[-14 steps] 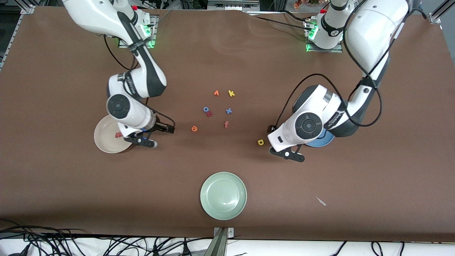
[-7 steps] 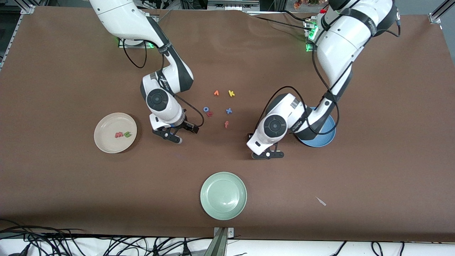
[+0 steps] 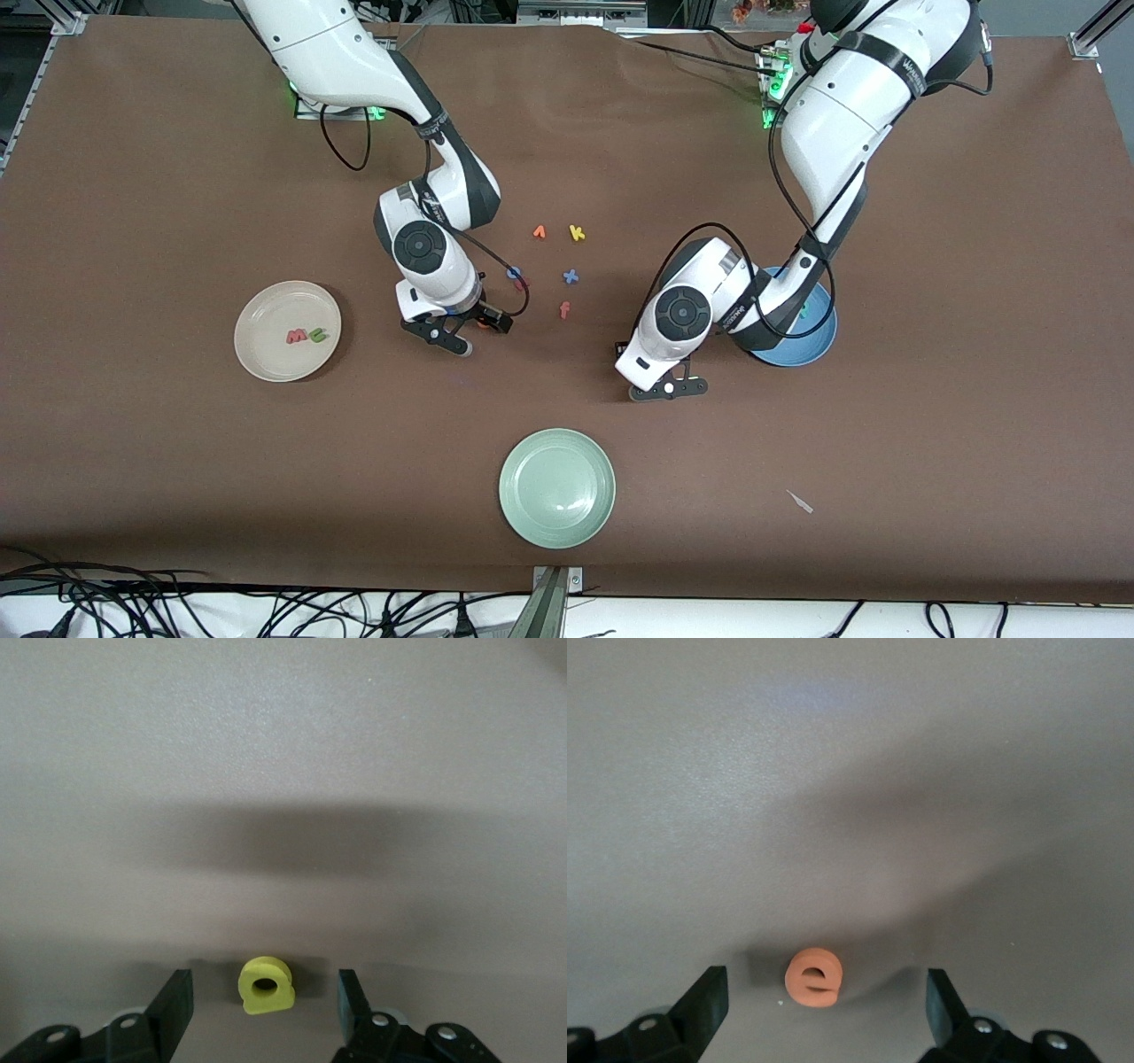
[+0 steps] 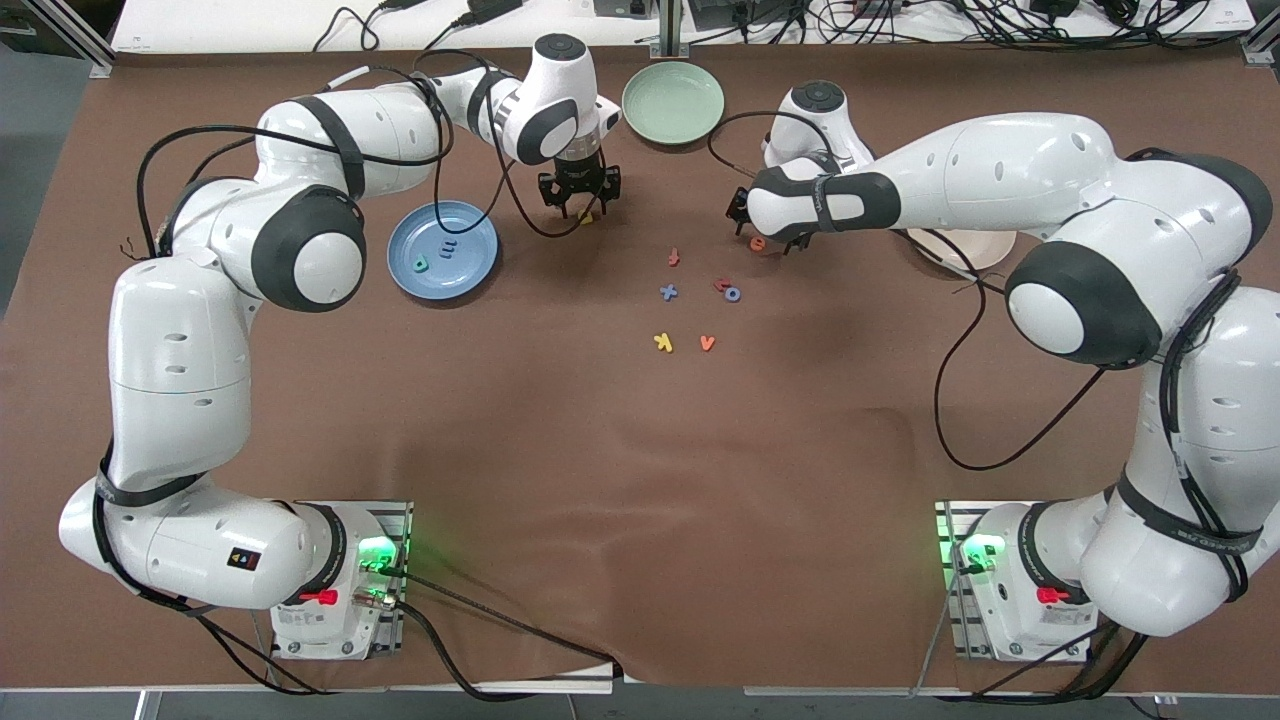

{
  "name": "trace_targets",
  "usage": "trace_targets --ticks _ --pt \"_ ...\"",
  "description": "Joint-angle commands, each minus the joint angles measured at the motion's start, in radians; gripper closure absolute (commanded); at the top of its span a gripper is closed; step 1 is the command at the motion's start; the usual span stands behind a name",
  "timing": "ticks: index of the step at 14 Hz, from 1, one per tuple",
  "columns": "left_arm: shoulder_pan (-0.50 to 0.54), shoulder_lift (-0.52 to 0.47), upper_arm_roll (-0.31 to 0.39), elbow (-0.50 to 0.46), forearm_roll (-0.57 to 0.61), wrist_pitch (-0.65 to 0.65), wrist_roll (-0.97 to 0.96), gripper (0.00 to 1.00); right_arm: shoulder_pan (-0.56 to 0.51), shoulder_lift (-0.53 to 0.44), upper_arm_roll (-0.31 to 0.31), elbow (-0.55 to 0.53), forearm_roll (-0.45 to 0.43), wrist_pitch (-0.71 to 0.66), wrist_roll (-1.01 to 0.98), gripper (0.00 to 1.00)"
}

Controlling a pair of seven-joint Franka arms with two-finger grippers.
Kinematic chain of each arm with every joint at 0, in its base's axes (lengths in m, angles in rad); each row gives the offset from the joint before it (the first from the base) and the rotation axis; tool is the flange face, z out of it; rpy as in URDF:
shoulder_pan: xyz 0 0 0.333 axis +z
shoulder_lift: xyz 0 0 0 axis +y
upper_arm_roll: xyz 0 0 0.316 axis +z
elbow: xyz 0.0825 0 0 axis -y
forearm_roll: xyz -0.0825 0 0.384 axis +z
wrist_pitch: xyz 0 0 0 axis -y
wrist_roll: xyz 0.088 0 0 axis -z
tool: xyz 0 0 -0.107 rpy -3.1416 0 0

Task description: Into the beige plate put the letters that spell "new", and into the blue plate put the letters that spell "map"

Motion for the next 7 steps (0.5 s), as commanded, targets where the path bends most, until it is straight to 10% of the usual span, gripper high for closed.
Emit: trace_targets --ticks 1,5,7 --pt "-0.003 0.001 0.002 -0.021 0.011 0.031 -0.024 0.30 0.014 0.023 -0.003 0.024 0.011 0.017 0.024 0.14" --pt "0.007 -0.009 0.002 -0.048 0.009 0.028 -0.023 0.87 0.017 0.026 -0.001 0.024 0.011 0.019 0.038 0.46" --pt "0.024 -0.021 0.000 -0.048 0.009 0.020 -0.008 0.99 0.021 0.026 0.000 0.024 0.012 0.017 0.037 0.60"
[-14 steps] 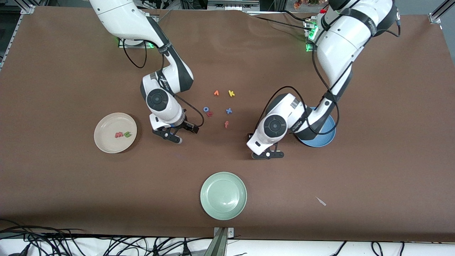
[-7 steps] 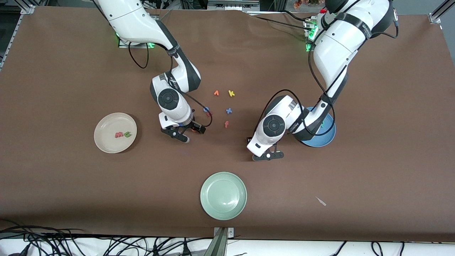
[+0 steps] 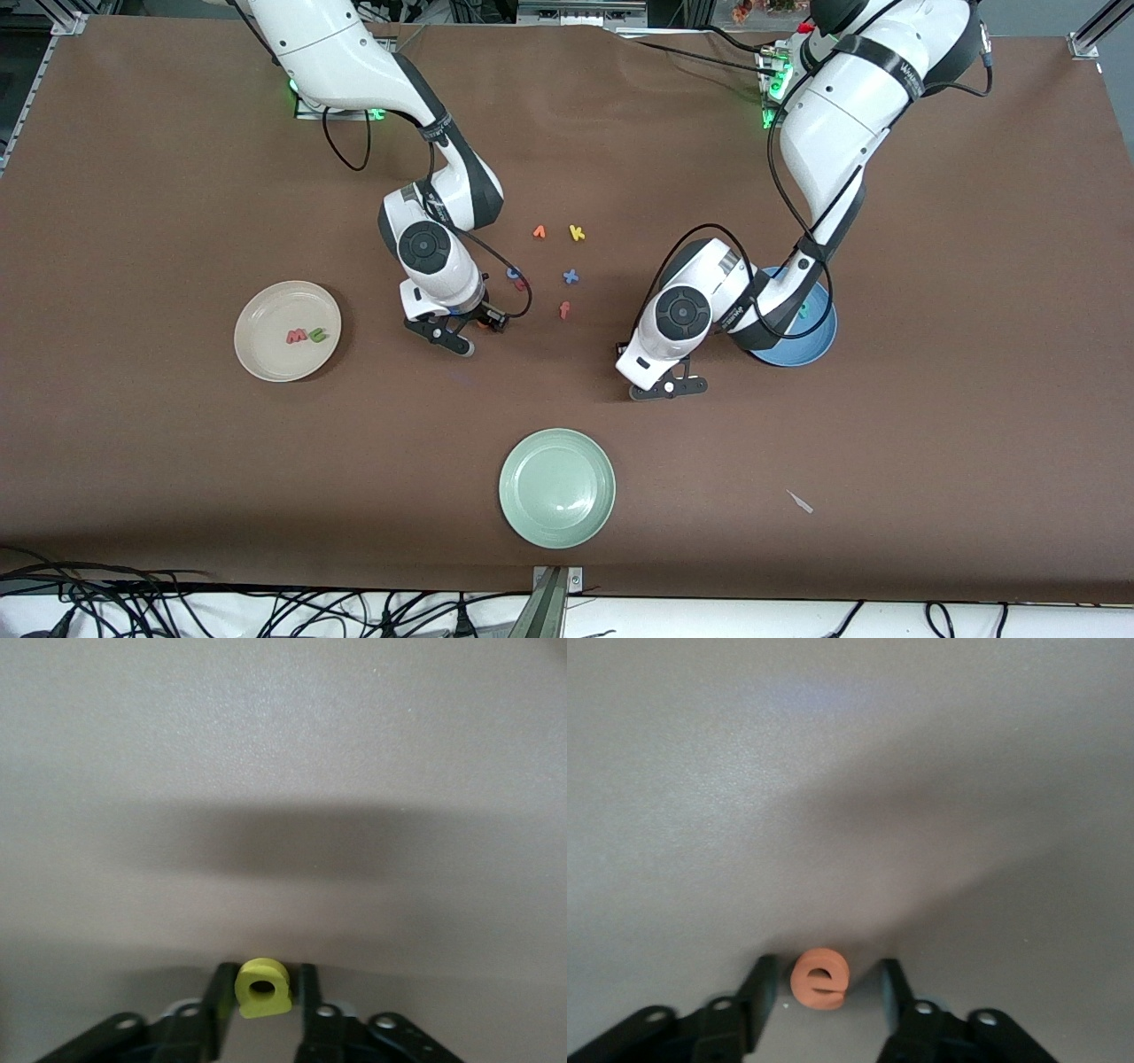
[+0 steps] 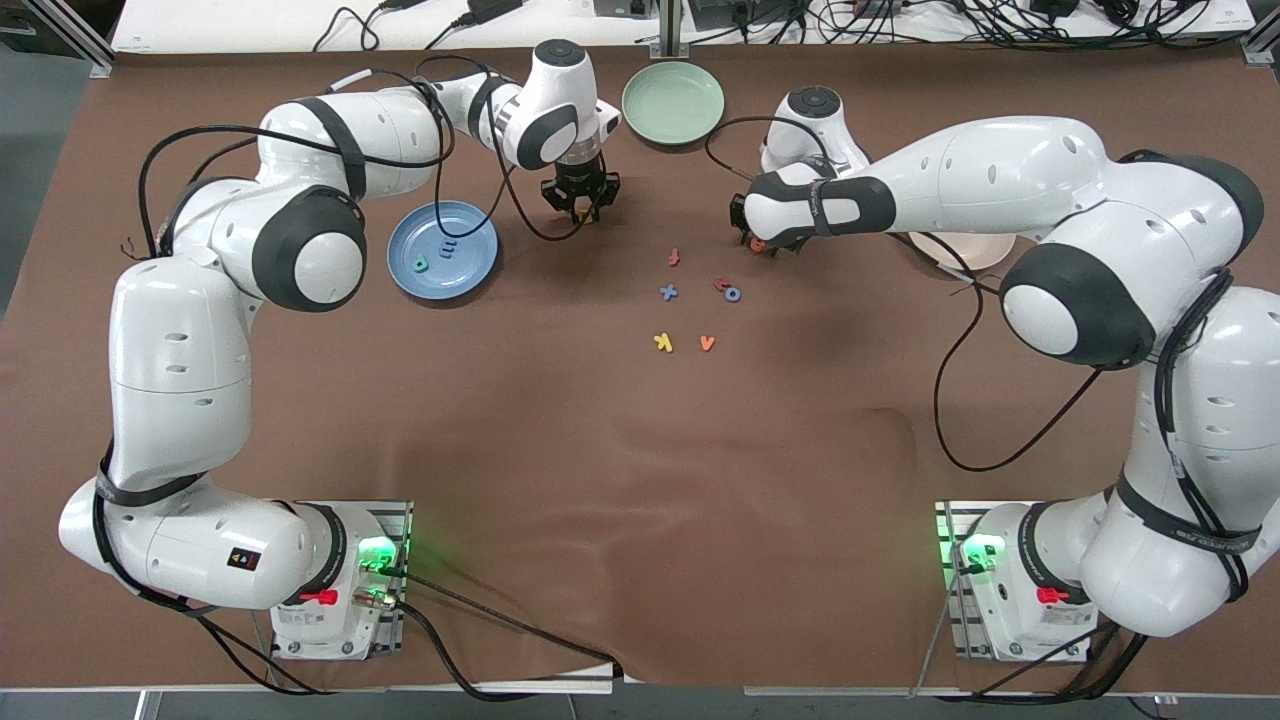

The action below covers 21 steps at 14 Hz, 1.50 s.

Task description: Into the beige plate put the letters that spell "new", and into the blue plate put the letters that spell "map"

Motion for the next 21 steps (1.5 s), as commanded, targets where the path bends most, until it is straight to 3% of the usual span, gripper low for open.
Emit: trace_targets --ticks 1,6,9,11,14,16,20,21 --pt "0.028 -0.025 0.000 -0.032 0.009 -0.003 0.006 1.00 0.013 0.018 0.003 0.020 0.012 0.003 0.014 0.65" --pt "0.053 -0.094 -0.005 -0.029 0.009 -0.188 0.102 1.00 0.001 0.011 0.005 0.061 0.012 -0.038 0.001 0.77" --pt "0.103 -0.160 -0.008 -0.033 0.003 -0.371 0.298 1.00 -0.039 0.004 -0.004 0.161 0.006 -0.223 -0.063 0.80" --pt "0.146 -0.196 -0.010 -0.058 -0.003 -0.457 0.416 1.00 -0.095 -0.044 -0.018 0.175 0.008 -0.355 -0.244 0.80" --pt "0.192 -0.250 -0.010 -0.186 -0.002 -0.451 0.510 1.00 -0.110 -0.077 -0.107 0.174 0.004 -0.477 -0.436 0.80" --pt "0.202 -0.250 -0.010 -0.208 0.011 -0.446 0.510 1.00 -0.110 -0.088 -0.188 0.174 0.006 -0.541 -0.592 0.79" --pt "0.228 -0.252 -0.008 -0.337 0.092 -0.263 0.510 1.00 -0.114 -0.091 -0.328 0.142 0.009 -0.585 -0.878 0.79" --pt "0.237 -0.252 -0.010 -0.337 0.096 -0.256 0.510 0.90 -0.119 -0.091 -0.351 0.126 0.009 -0.575 -0.930 0.78"
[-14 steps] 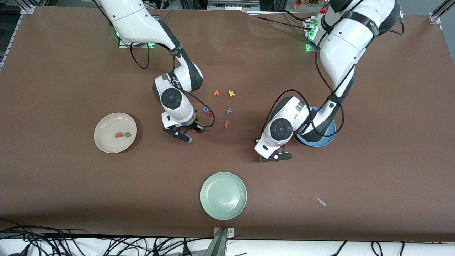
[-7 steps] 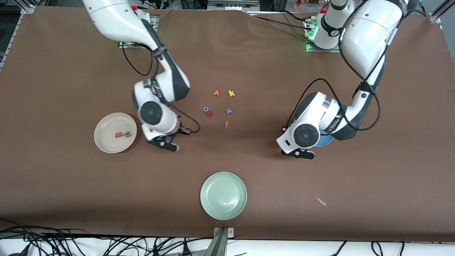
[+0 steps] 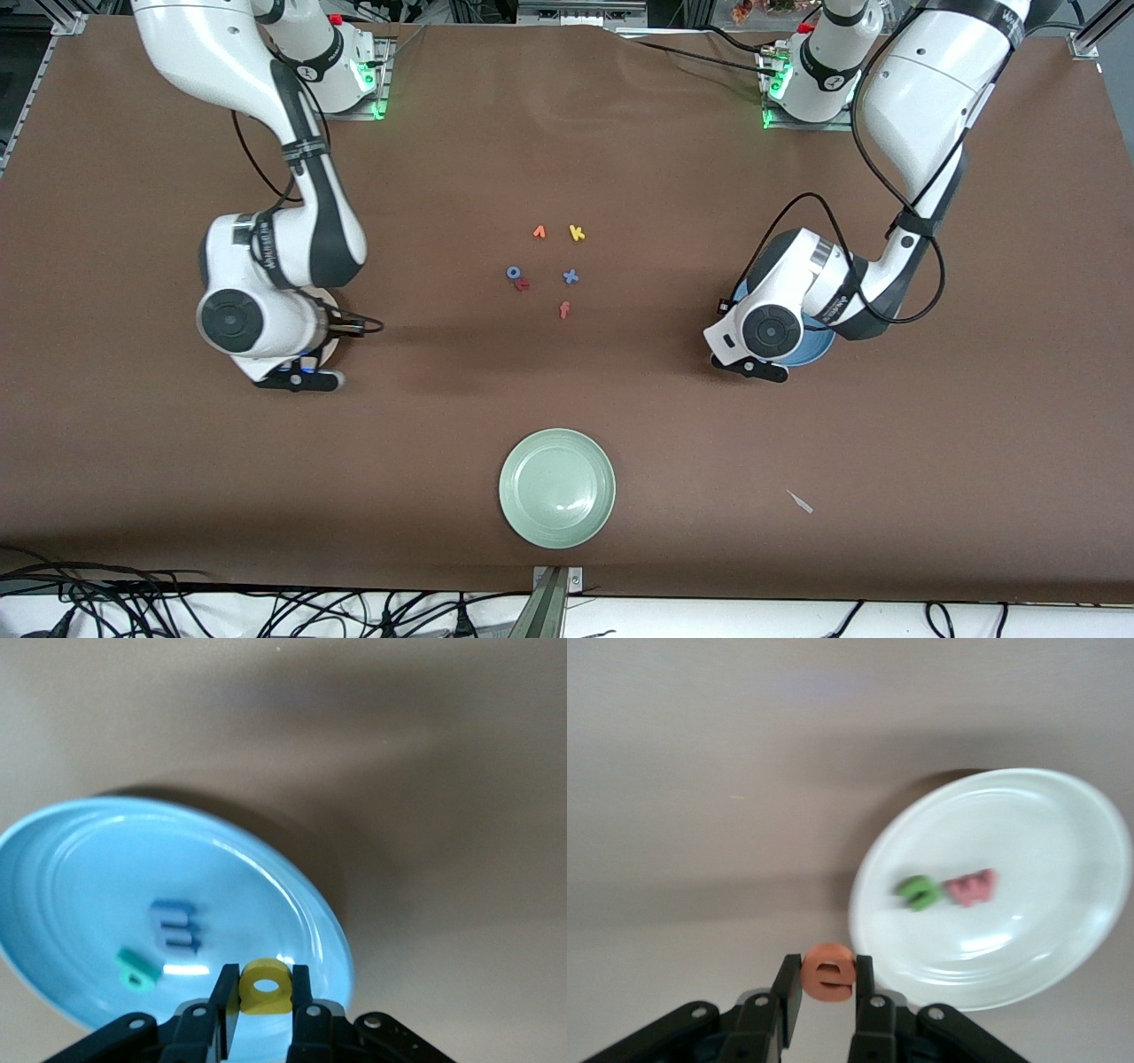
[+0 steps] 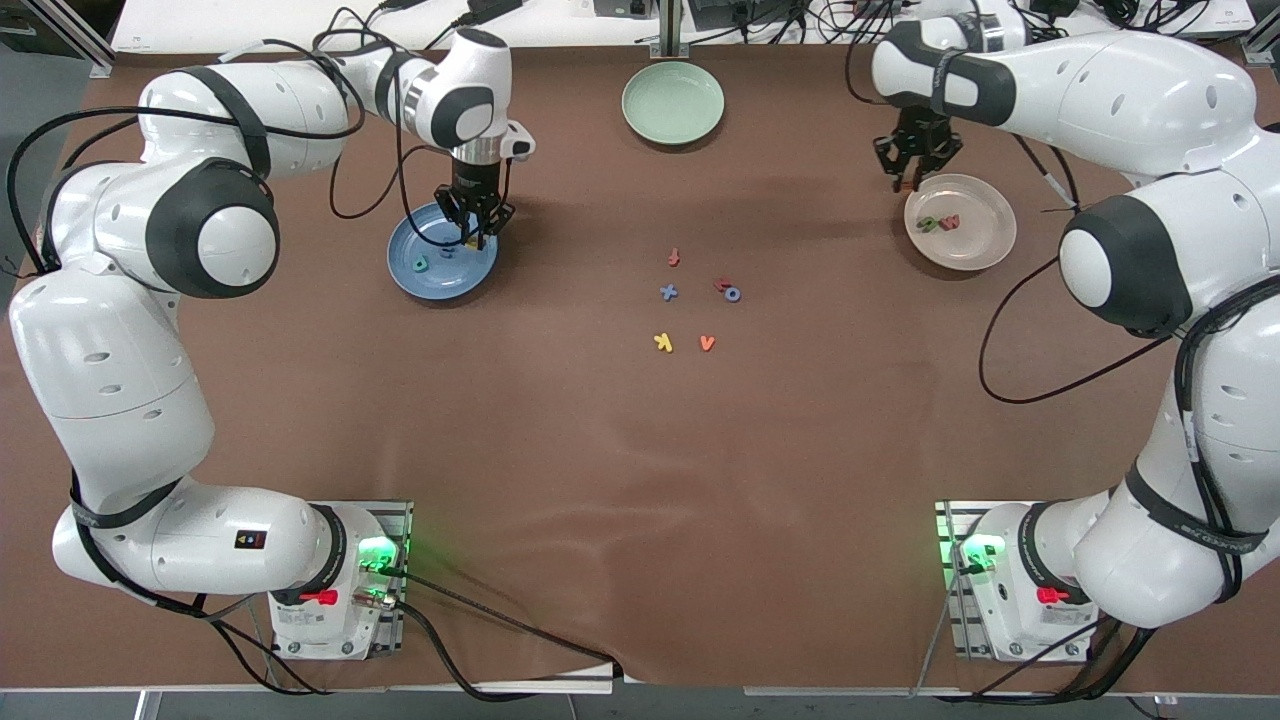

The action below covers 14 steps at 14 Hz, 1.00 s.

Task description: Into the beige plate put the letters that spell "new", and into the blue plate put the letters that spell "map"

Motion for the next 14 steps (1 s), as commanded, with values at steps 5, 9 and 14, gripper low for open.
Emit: trace_targets --ticks 5,9,14 --pt "0.035 -0.114 -0.025 -0.034 0.022 0.024 0.015 0.00 -0.010 -0.034 -0.057 -0.176 0.011 0.181 -0.186 0.77" --pt "0.035 -0.246 -0.039 0.035 -0.011 -0.031 0.016 0.00 -0.010 -0.105 -0.057 -0.243 0.034 0.263 -0.225 0.00" --pt "0.061 -0.329 -0.036 0.262 -0.162 -0.259 0.016 0.00 -0.003 -0.111 -0.047 -0.047 0.080 -0.025 -0.147 0.00"
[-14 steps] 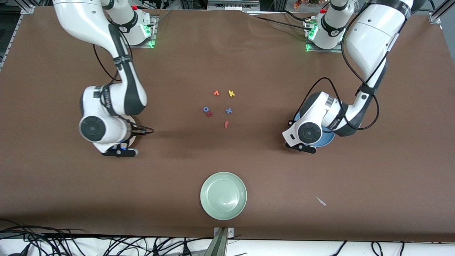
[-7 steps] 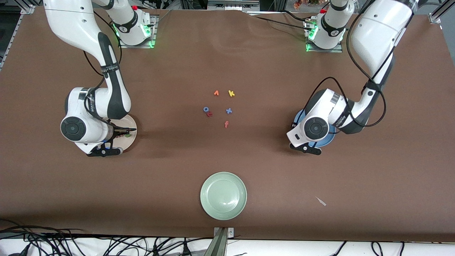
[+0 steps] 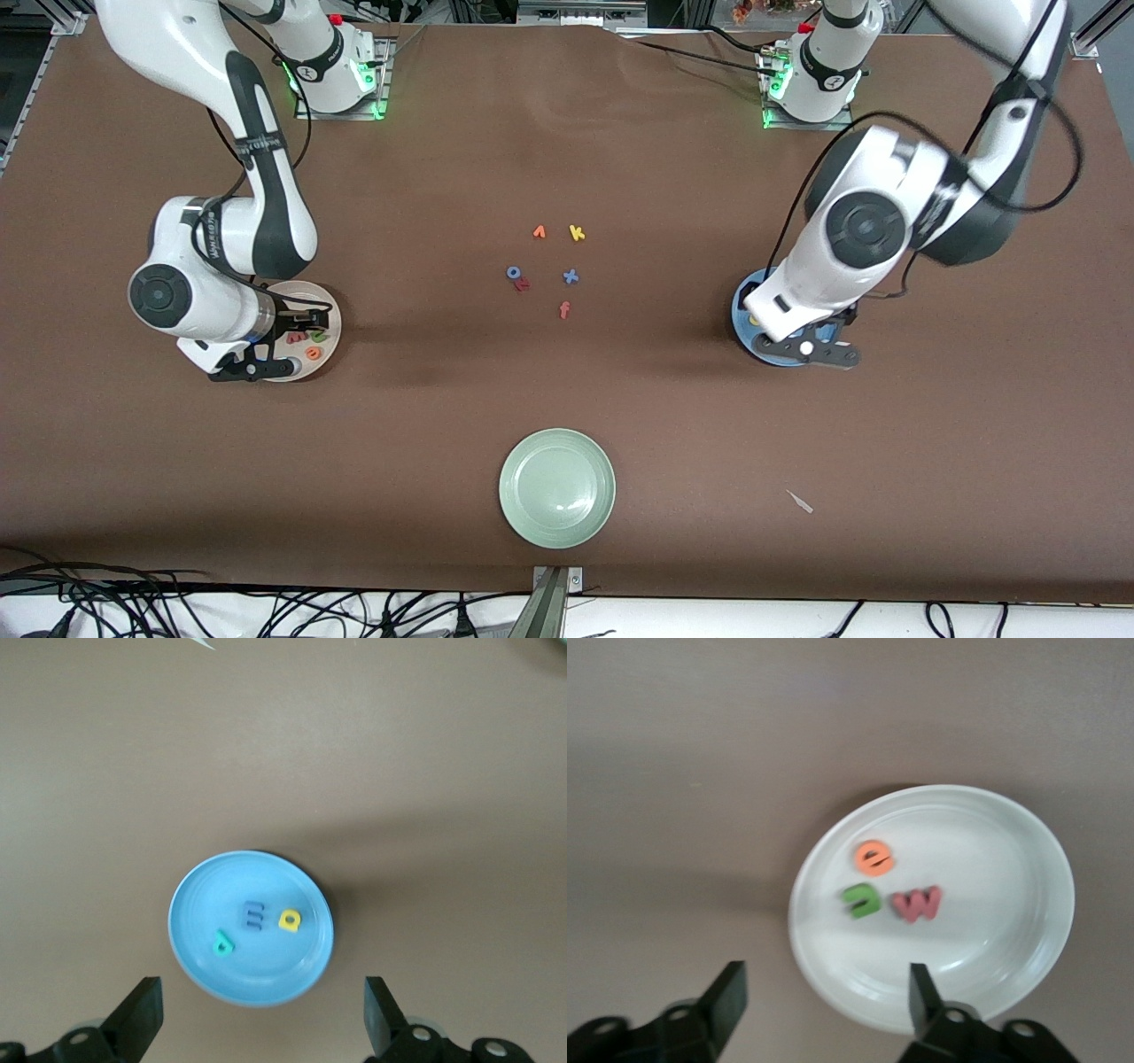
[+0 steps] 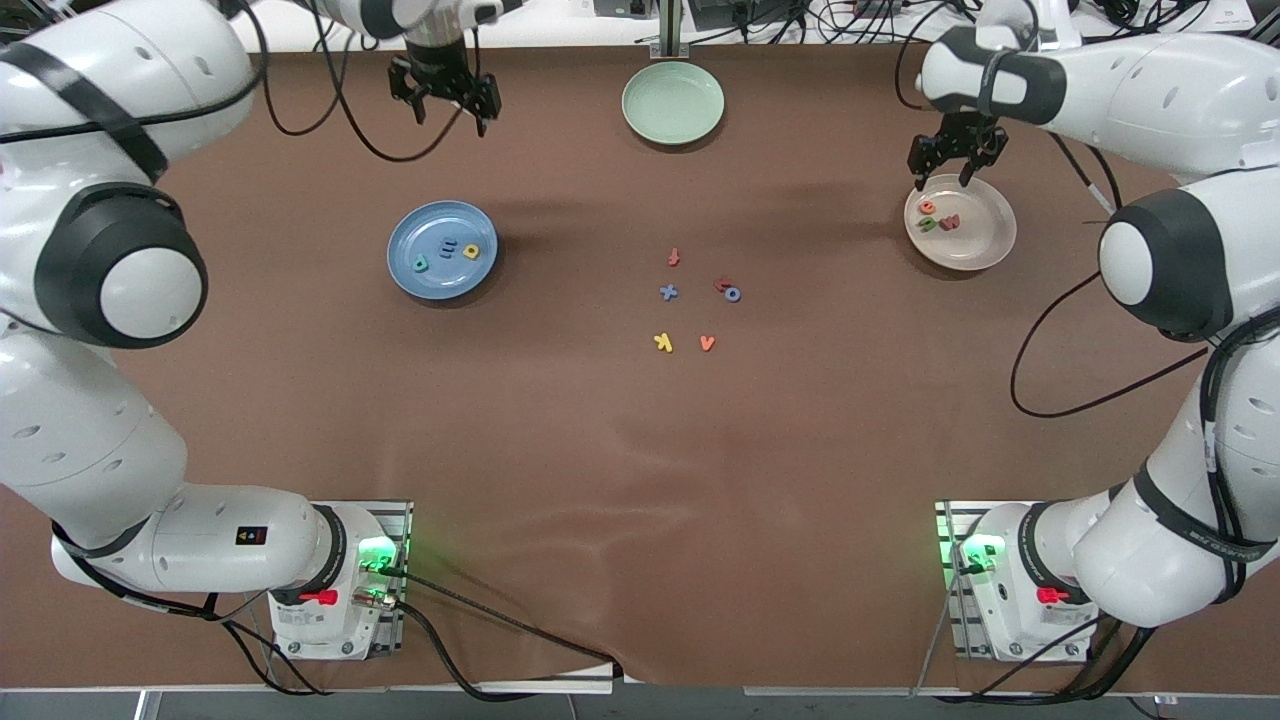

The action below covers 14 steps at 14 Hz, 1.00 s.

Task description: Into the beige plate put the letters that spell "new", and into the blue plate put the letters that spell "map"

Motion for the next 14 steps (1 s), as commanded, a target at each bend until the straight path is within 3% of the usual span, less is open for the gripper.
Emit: trace_targets --ticks 1,5,8,9,11,13,14 --pt "0.025 -0.006 0.011 0.144 -0.076 -0.169 0.034 0.00 0.003 -0.005 0.008 0.107 0.025 -0.151 0.065 0.00" --pt "0.015 -0.140 0.156 0.114 -0.150 -0.188 0.291 0.00 0.006 -0.005 0.011 0.276 0.025 -0.384 0.087 0.00" --pt "0.006 -0.247 0.265 0.047 -0.231 -0.172 0.301 0.00 0.000 -0.006 0.009 0.374 0.022 -0.511 0.085 0.00" --pt "-0.015 -0.304 0.299 -0.014 -0.232 -0.152 0.305 0.00 -0.012 -0.035 0.021 0.379 0.020 -0.516 0.087 0.00" --pt "-0.054 -0.384 0.322 -0.132 -0.226 -0.095 0.292 0.00 -0.125 -0.127 0.147 0.359 -0.036 -0.505 0.088 0.00" --pt "-0.041 -0.384 0.322 -0.136 -0.230 -0.090 0.307 0.00 -0.225 -0.225 0.291 0.307 -0.192 -0.492 0.082 0.00" --pt "-0.037 -0.384 0.324 -0.136 -0.230 -0.090 0.307 0.00 -0.236 -0.273 0.307 0.283 -0.231 -0.489 0.081 0.00"
